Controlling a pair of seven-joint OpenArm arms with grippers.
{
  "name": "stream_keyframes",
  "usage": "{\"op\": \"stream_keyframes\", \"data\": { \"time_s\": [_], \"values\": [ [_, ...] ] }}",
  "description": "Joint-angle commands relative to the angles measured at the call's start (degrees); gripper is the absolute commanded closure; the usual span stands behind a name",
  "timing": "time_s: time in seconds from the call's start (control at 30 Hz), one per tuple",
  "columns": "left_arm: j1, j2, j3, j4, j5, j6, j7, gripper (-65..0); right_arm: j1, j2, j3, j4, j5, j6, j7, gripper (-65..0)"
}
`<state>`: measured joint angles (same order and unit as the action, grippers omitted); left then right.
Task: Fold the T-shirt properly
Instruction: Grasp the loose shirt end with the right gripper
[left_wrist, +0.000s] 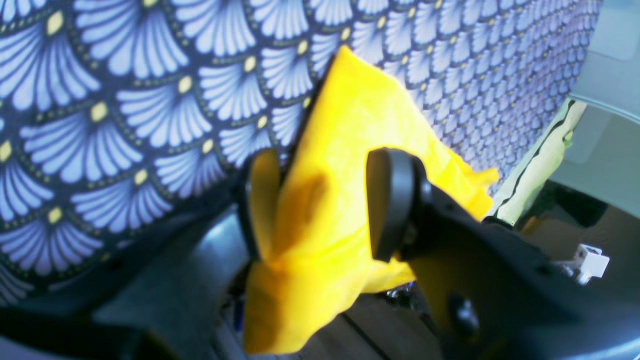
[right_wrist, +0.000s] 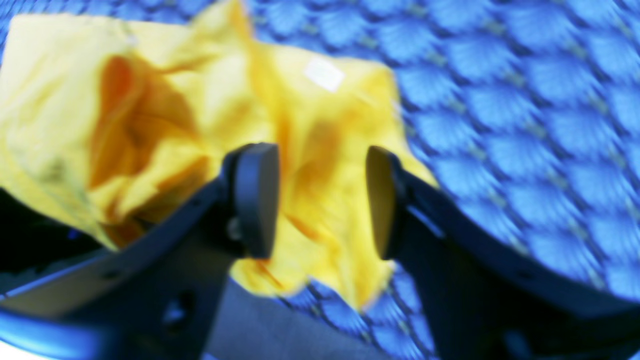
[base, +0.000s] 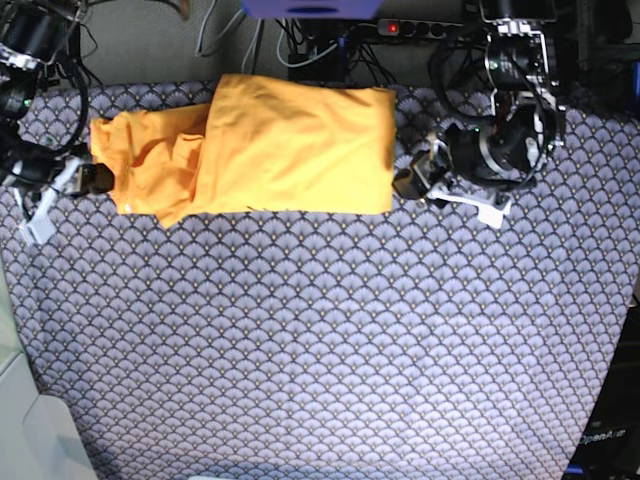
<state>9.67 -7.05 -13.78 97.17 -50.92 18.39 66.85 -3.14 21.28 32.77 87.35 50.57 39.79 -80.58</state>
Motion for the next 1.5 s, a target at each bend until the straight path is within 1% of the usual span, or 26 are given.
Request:
{"op": "stream_keyframes", "data": {
  "time_s": [0.0, 0.07, 0.1, 0.2, 0.27, 0.4, 0.5, 0.67, 0.7, 0.83, 0.9, 1.1, 1.33, 1.47],
  "values": [
    [-0.5, -0.5, -0.2, 1.2, -1.6, -0.2, -0.2, -28.3, 0.7, 1.1, 0.9, 0.1, 1.1, 0.2, 0.6, -34.6],
    [-0.5, -0.6, -0.3, 1.2, -1.6, -0.2, -0.2, -28.3, 1.0, 1.6, 1.8, -2.5, 1.1, 0.2, 0.6, -35.9],
    [-0.5, -0.6, -0.3, 1.2, -1.6, -0.2, -0.2, -28.3, 1.1, 2.4, 2.0, -4.0, 1.1, 0.2, 0.6, -36.1],
    [-0.3, -0.6, -0.3, 1.2, -1.6, -0.2, -0.2, -28.3, 1.3, 3.9, 2.0, -10.2, 1.1, 0.2, 1.3, -36.1],
    [0.0, -0.6, -0.3, 1.2, -1.6, -0.2, -0.2, -28.3, 1.2, 4.3, 1.8, -11.6, 1.1, 0.2, 2.0, -36.1],
    [0.0, -0.6, -0.3, 1.2, -1.6, -0.2, -0.2, -28.3, 0.8, 4.0, 1.7, -11.6, 1.1, 0.2, 2.2, -36.1],
    [0.1, -0.6, -0.3, 1.2, -1.6, -0.2, -0.2, -28.3, 0.8, 3.2, -0.1, -11.6, 1.1, 0.2, 2.4, -36.1],
    [0.2, -0.6, -0.3, 1.2, -1.6, -0.2, -0.2, -28.2, 0.0, 3.0, -3.8, -11.6, 1.1, 0.2, 7.2, -36.1],
    [0.2, -1.1, -0.3, 1.2, -1.6, -0.2, -0.2, -28.2, -0.1, 3.0, -4.8, -11.6, 1.1, 0.2, 8.0, -36.1],
    [0.7, -1.4, -0.4, 1.2, -1.6, -0.2, -0.2, -28.2, -0.2, 3.2, -6.7, -11.6, 1.1, 0.2, 9.1, -36.1],
    [1.2, -1.4, -0.4, 1.5, -1.6, -0.2, -0.2, -28.2, -0.2, 3.3, -6.6, -11.6, 1.1, 0.2, 9.1, -36.1],
    [1.3, -1.4, -0.4, 3.3, -1.6, -0.2, -0.2, -28.2, -0.1, 5.8, -6.3, -11.7, 1.1, 0.2, 9.1, -36.1],
    [1.4, -1.3, -0.4, 3.2, -1.6, -0.2, -0.2, -28.2, -0.6, 5.8, -6.6, -12.1, 1.1, 0.2, 11.0, -36.1],
    [2.5, -1.4, -0.4, 3.3, -1.6, -0.2, -0.3, -28.2, -0.6, 5.8, -6.6, -15.2, 1.1, 0.2, 11.1, -36.1]
  ]
}}
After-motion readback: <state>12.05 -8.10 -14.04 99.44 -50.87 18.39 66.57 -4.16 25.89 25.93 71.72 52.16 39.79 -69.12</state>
